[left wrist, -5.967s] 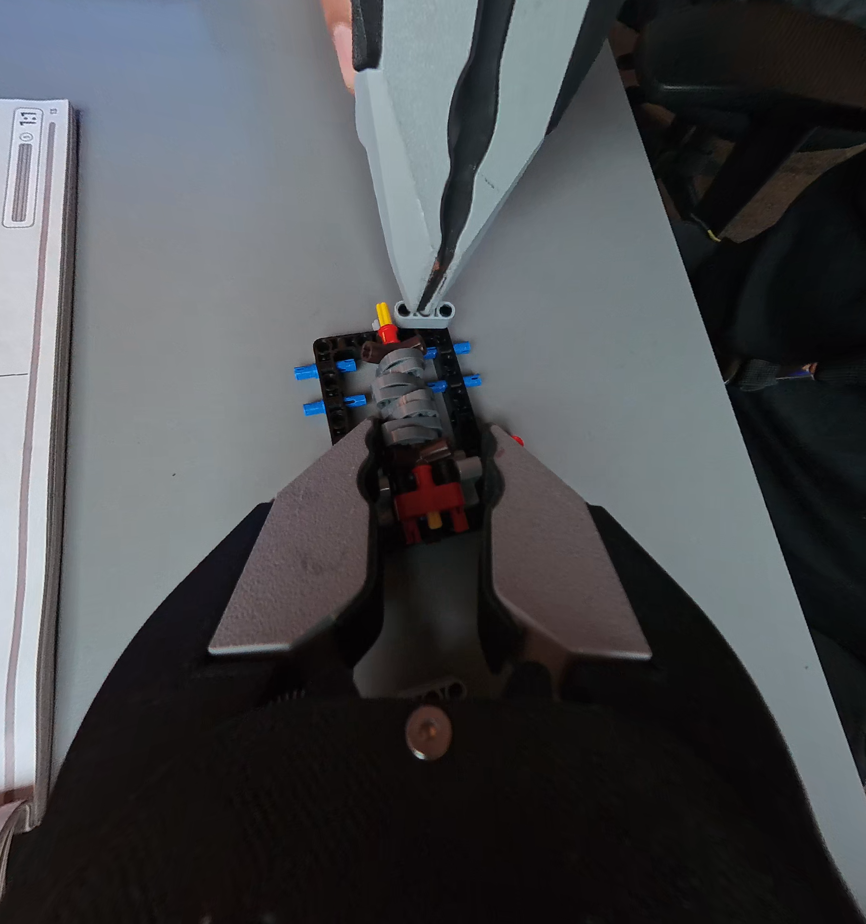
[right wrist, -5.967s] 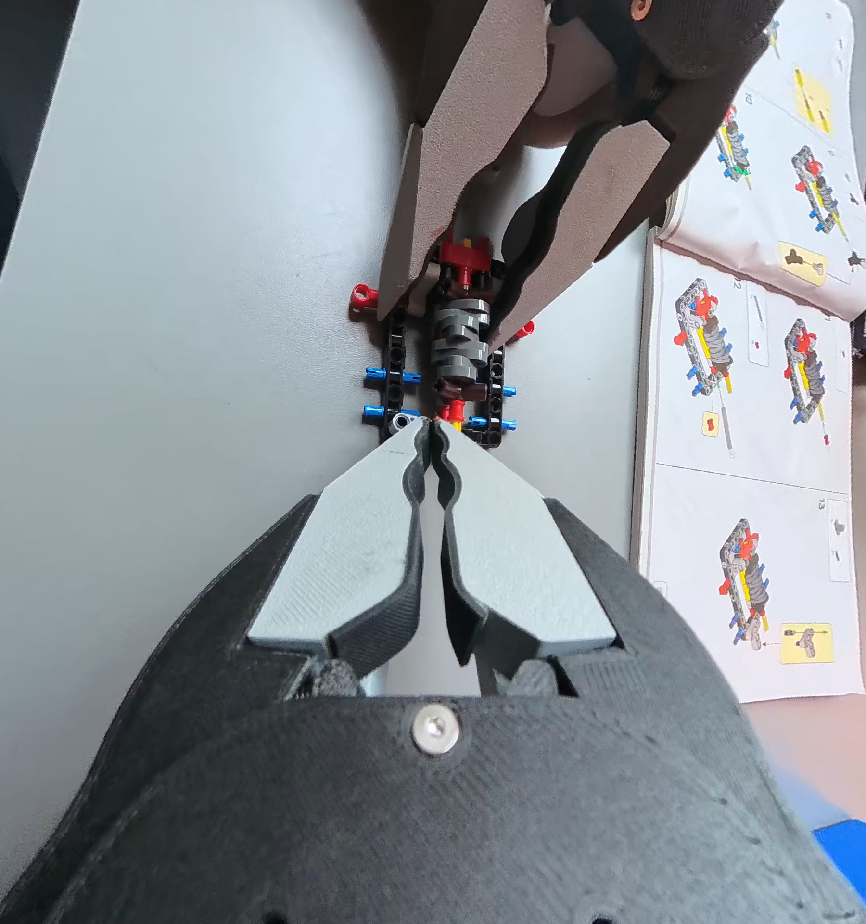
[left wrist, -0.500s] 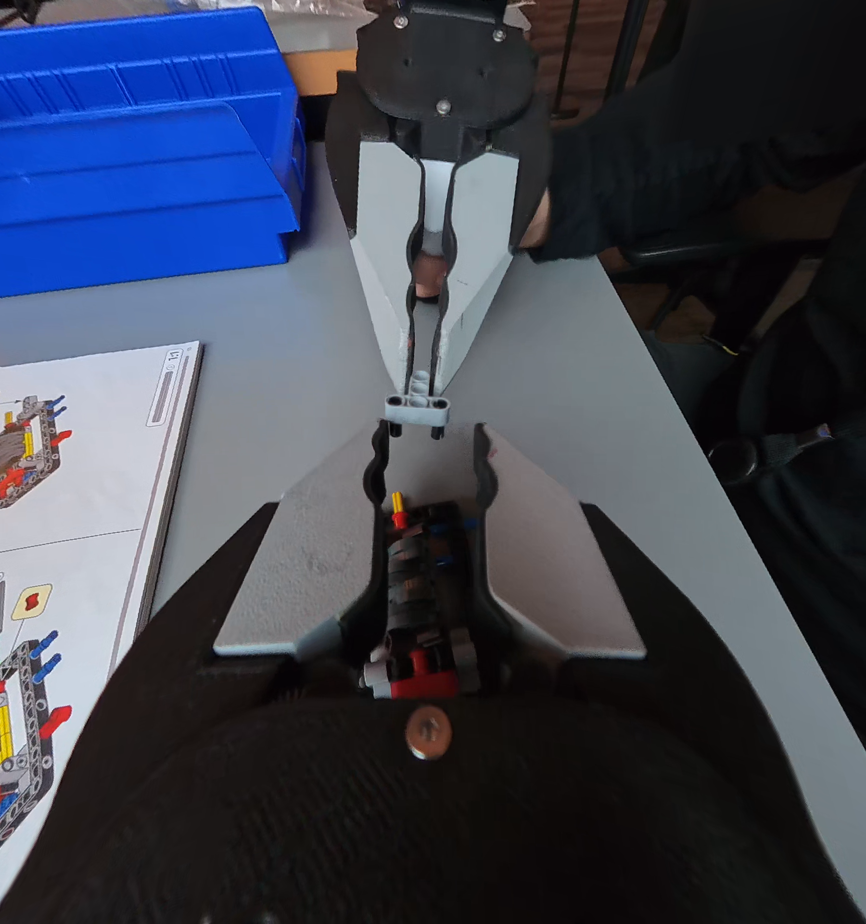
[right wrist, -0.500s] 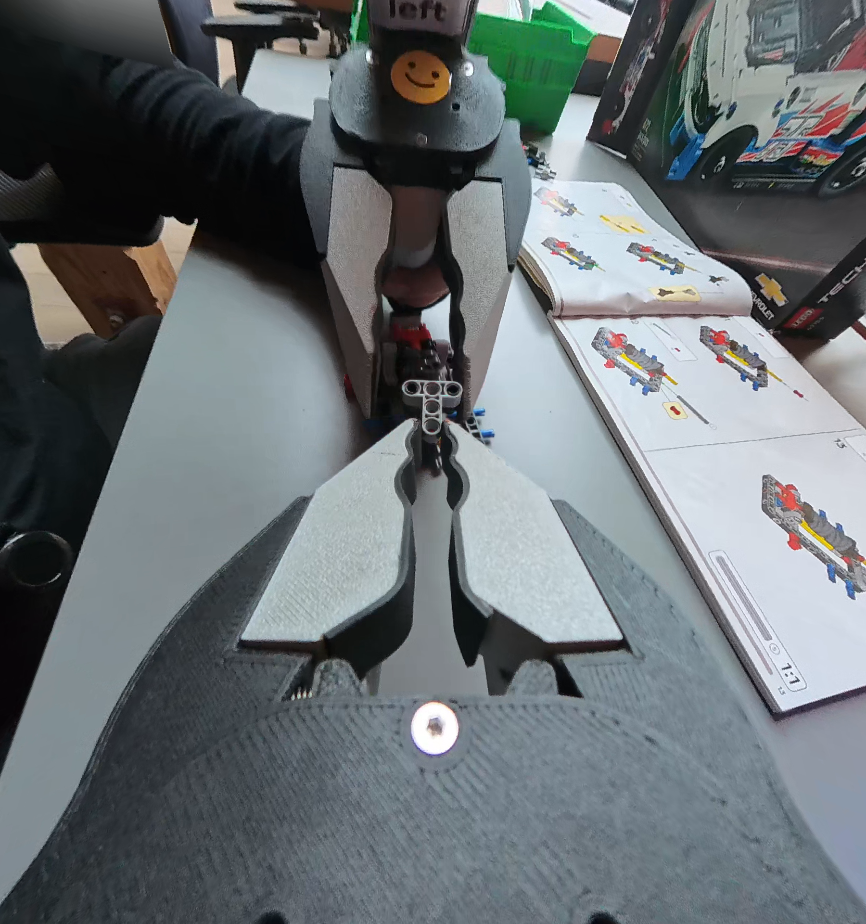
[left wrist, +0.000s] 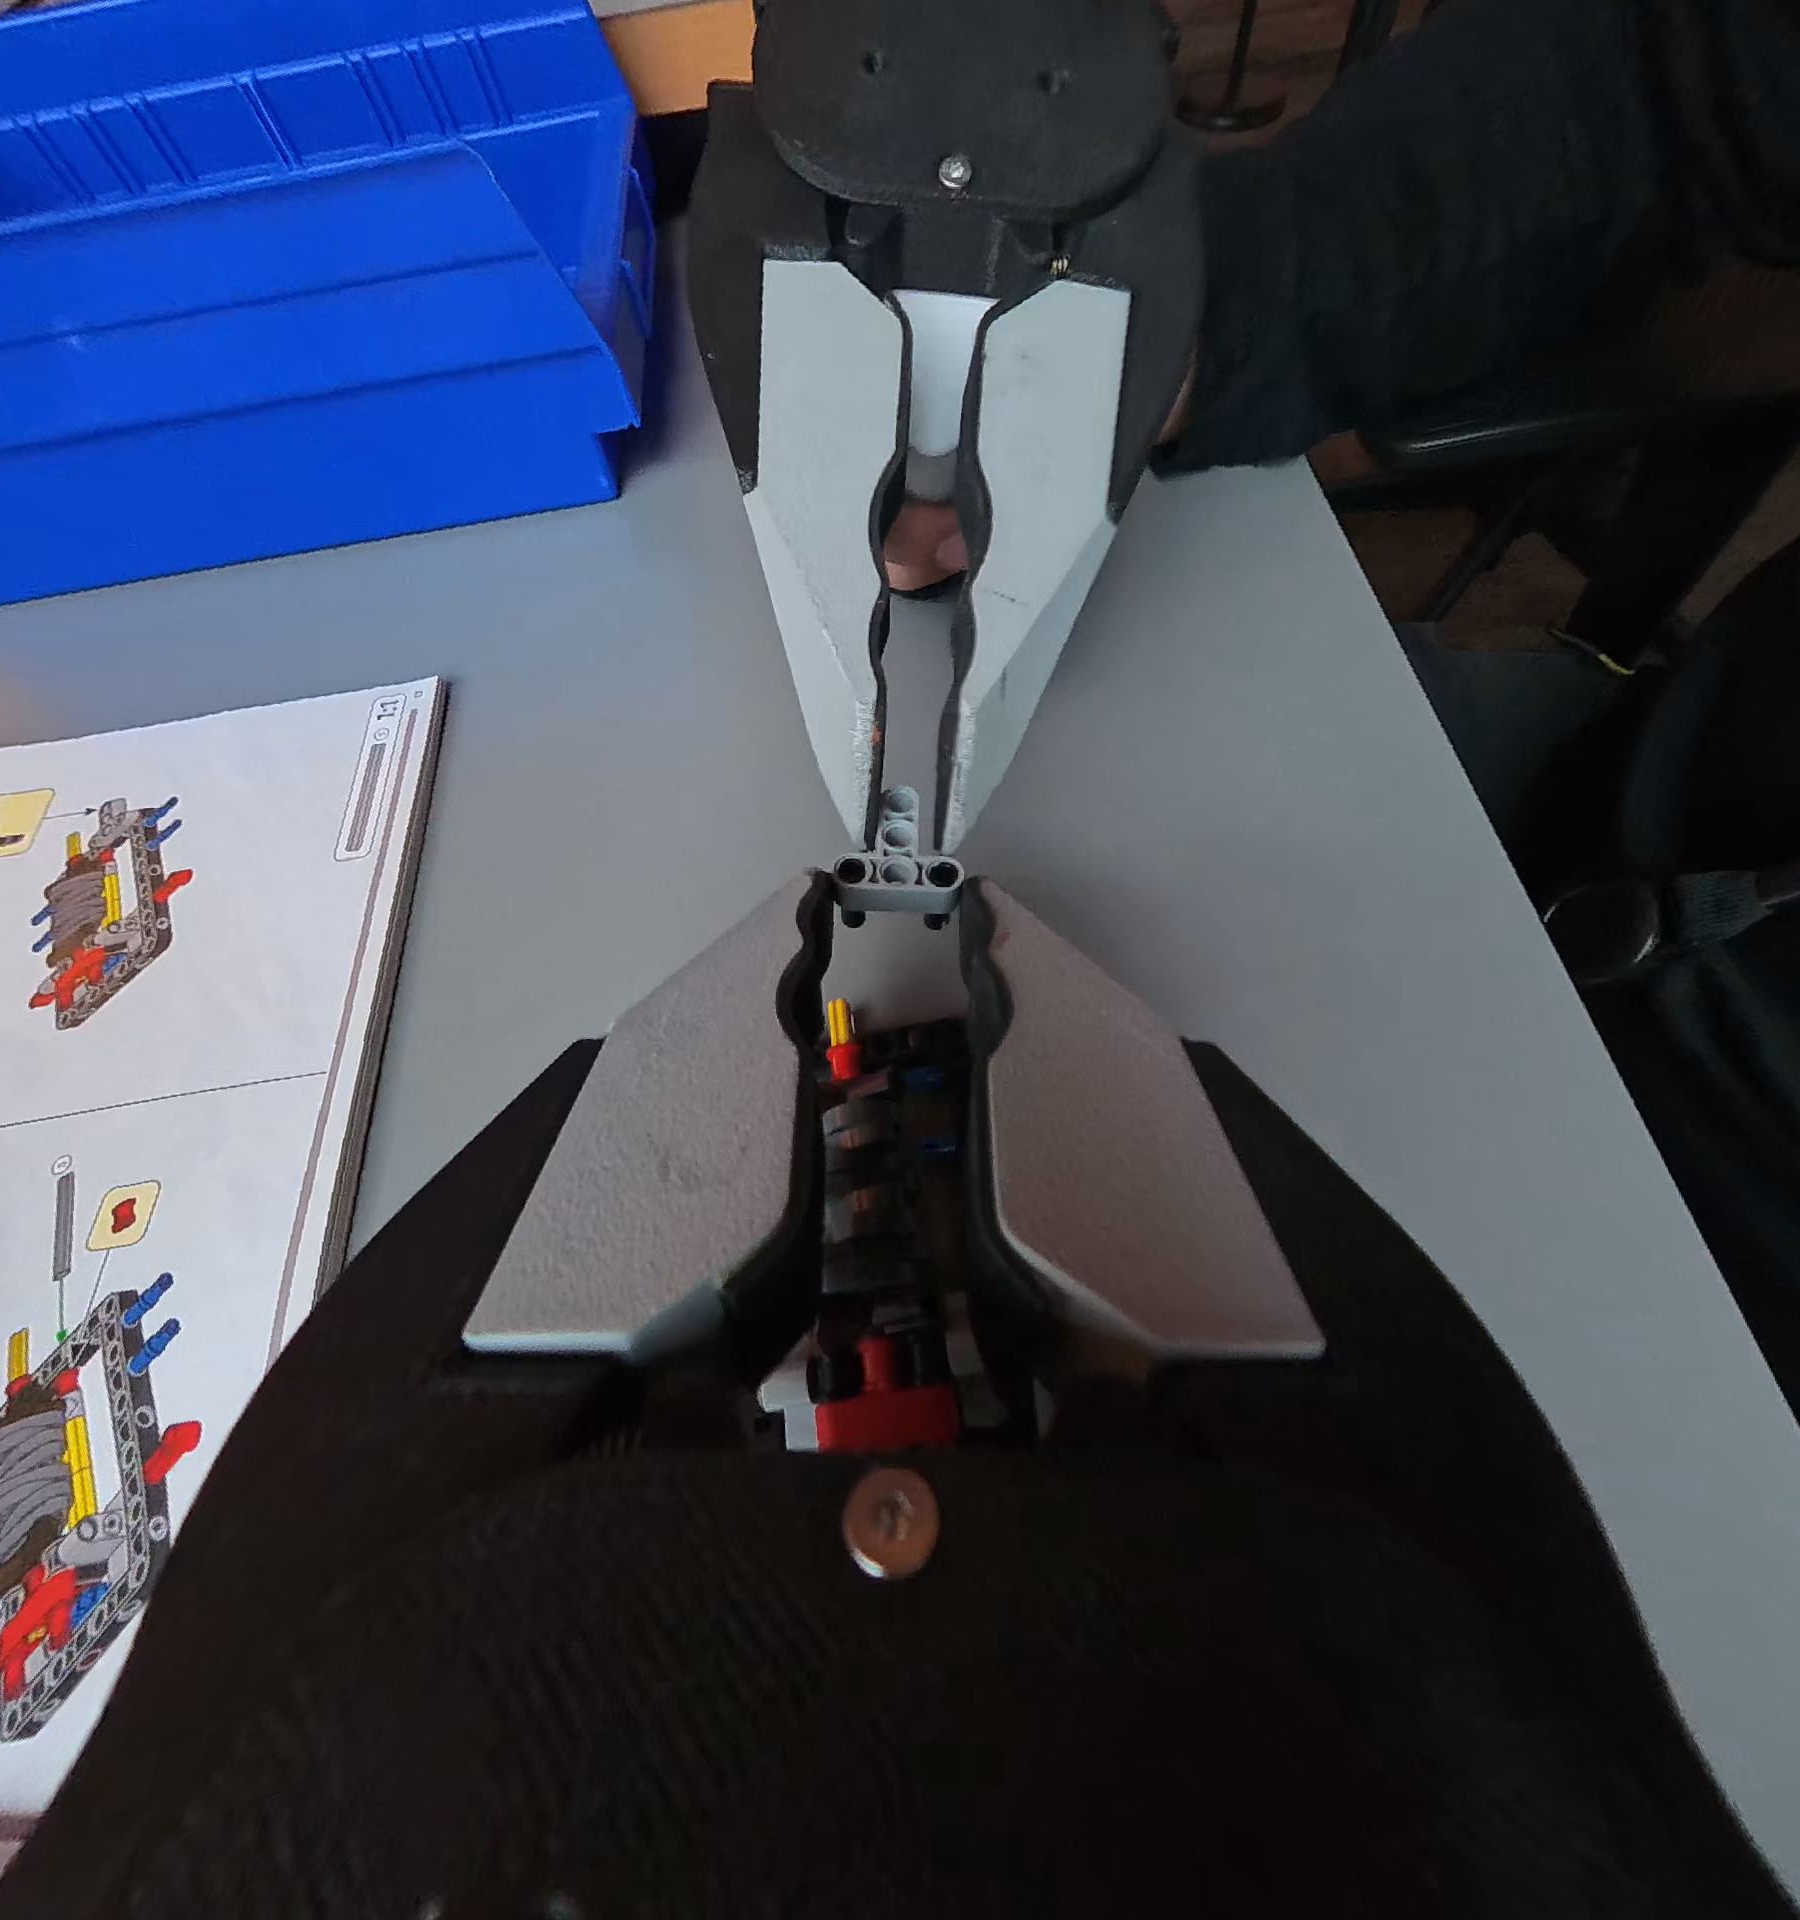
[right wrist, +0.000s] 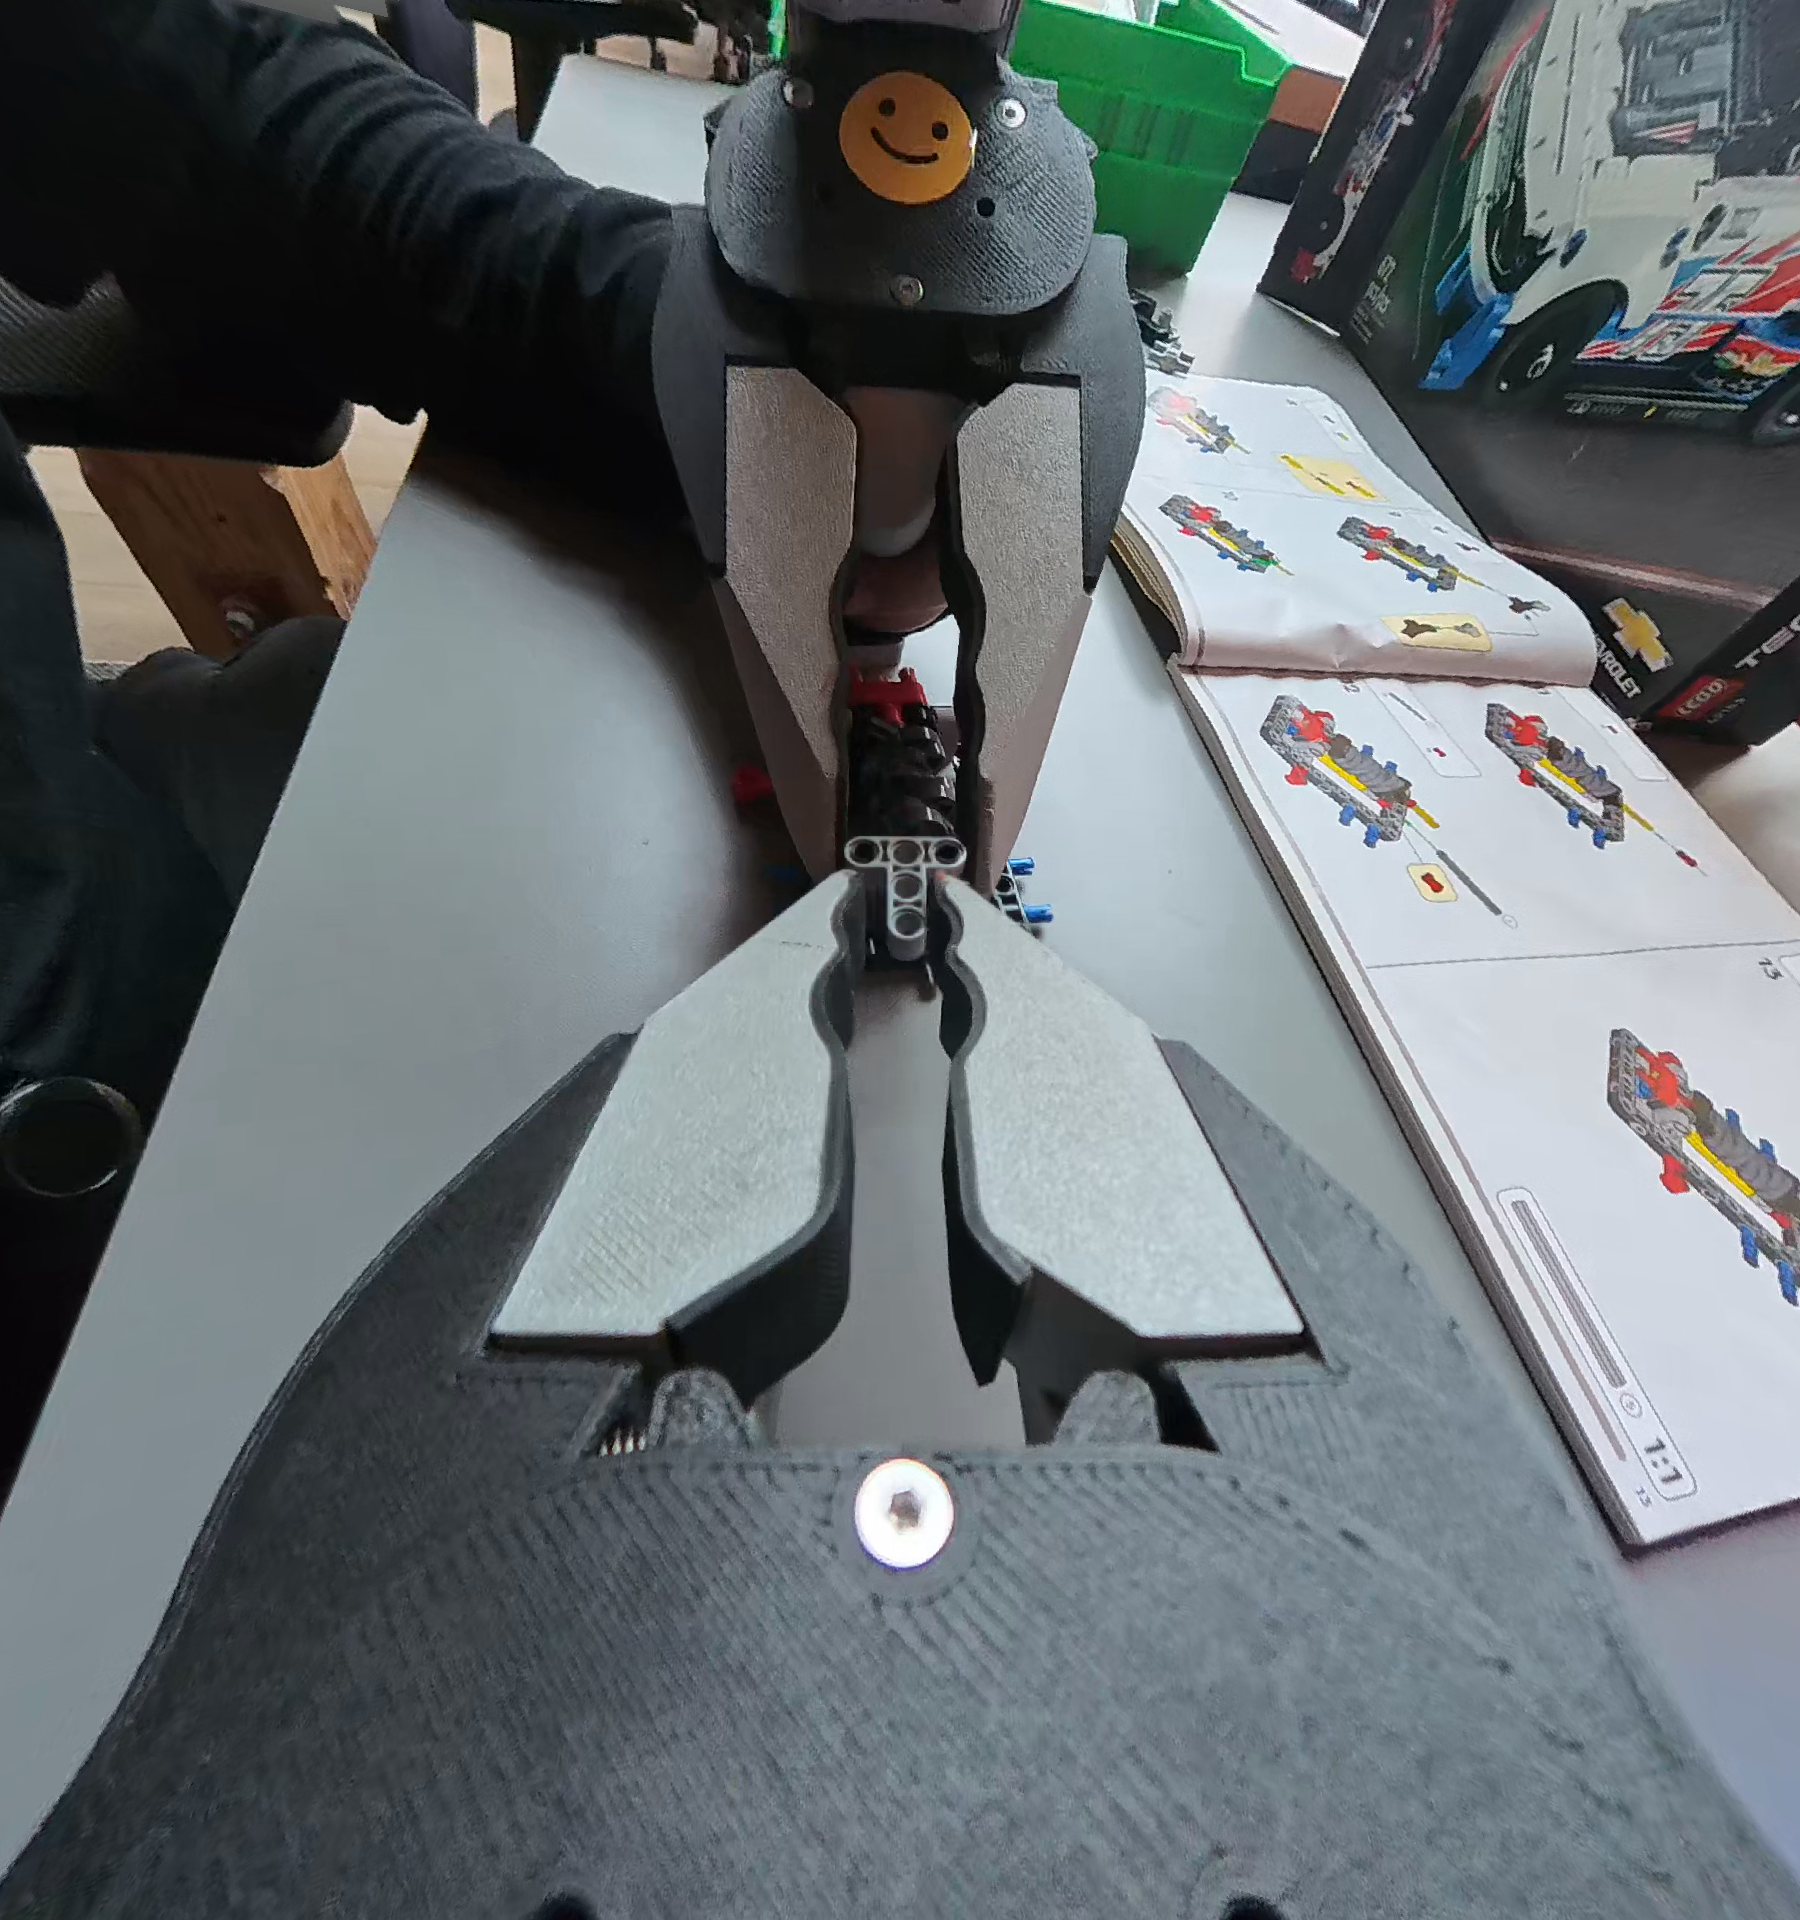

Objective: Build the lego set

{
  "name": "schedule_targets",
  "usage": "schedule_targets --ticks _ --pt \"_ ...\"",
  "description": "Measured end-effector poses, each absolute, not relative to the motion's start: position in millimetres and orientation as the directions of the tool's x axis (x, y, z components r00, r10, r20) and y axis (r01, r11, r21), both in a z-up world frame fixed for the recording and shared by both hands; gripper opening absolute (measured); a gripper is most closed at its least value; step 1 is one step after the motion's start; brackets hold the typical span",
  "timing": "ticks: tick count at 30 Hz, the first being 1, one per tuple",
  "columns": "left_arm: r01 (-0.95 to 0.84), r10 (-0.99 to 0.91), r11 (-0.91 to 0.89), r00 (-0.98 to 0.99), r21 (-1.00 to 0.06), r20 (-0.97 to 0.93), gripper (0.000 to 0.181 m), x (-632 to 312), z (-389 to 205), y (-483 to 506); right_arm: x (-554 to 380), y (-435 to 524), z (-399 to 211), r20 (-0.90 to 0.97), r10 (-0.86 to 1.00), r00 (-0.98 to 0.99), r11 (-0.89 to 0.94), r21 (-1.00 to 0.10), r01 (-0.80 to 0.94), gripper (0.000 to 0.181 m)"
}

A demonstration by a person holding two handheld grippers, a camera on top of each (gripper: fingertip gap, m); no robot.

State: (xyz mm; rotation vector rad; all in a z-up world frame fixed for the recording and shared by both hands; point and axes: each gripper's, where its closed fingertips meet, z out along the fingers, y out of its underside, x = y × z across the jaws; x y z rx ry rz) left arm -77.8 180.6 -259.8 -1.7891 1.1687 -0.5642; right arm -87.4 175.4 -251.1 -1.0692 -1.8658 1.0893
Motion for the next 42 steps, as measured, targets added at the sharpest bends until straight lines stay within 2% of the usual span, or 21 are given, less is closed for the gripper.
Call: schedule_targets --ticks 6,11,14,16,19,23,38,42 --pt "-0.486 -0.885 -0.111 0.445 -0.867 -0.136 0.022 -77 -258 181 -88 176 -248 0.179 0.902 -0.394 0.305 -0.909 0.286 0.004" --pt "-0.474 -0.891 -0.159 0.447 -0.866 -0.082 0.021 -78 -260 180 -88 176 -251 0.167 0.899 -0.405 0.305 -0.902 0.306 0.004" --pt "-0.502 -0.89 -0.224 0.454 -0.836 -0.035 0.035 -91 -262 176 -84 180 -264 0.096 0.9 -0.426 0.275 -0.882 0.382 0.004" --pt "-0.438 -0.903 -0.252 0.427 -0.863 0.047 0.033 -96 -249 168 -84 183 -271 0.03 0.901 -0.432 0.239 -0.867 0.438 0.004" --pt "-0.453 -0.882 -0.338 0.459 -0.825 0.109 0.031 -109 -255 167 -89 181 -275 -0.01 0.895 -0.446 0.224 -0.854 0.469 0.004" --pt "-0.523 -0.874 -0.342 0.481 -0.781 0.061 0.02 -109 -265 165 -94 172 -283 -0.036 0.872 -0.488 0.247 -0.829 0.502 0.004" --pt "-0.576 -0.855 -0.364 0.518 -0.732 0.018 0.01 -100 -282 174 -100 172 -287 -0.026 0.842 -0.539 0.295 -0.814 0.5 0.004" --pt "-0.575 -0.852 -0.371 0.524 -0.73 0.02 0.01 -97 -282 176 -99 172 -297 0.017 0.838 -0.545 0.355 -0.775 0.522 0.005"
